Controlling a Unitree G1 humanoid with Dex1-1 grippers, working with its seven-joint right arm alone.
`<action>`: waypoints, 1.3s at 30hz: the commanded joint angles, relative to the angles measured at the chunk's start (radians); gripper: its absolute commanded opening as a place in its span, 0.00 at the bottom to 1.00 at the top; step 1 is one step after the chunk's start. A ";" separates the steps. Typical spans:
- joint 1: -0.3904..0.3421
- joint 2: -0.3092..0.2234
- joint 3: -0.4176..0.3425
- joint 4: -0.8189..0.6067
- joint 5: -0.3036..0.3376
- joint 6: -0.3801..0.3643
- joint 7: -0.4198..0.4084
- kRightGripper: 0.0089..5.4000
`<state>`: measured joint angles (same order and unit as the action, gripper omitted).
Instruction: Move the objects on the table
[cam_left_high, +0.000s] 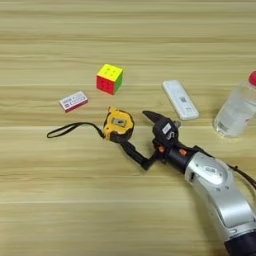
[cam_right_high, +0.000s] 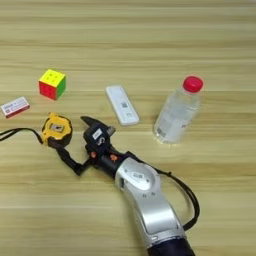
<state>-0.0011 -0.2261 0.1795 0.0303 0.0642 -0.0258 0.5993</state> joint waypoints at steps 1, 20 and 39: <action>-0.093 0.002 0.010 0.023 -0.006 -0.011 0.003 0.99; -0.200 0.041 0.030 0.201 -0.023 -0.062 0.014 0.99; -0.277 0.110 0.009 0.397 -0.037 -0.163 -0.030 0.99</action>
<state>-0.2142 -0.1238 0.2033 0.4475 0.0275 -0.1584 0.5945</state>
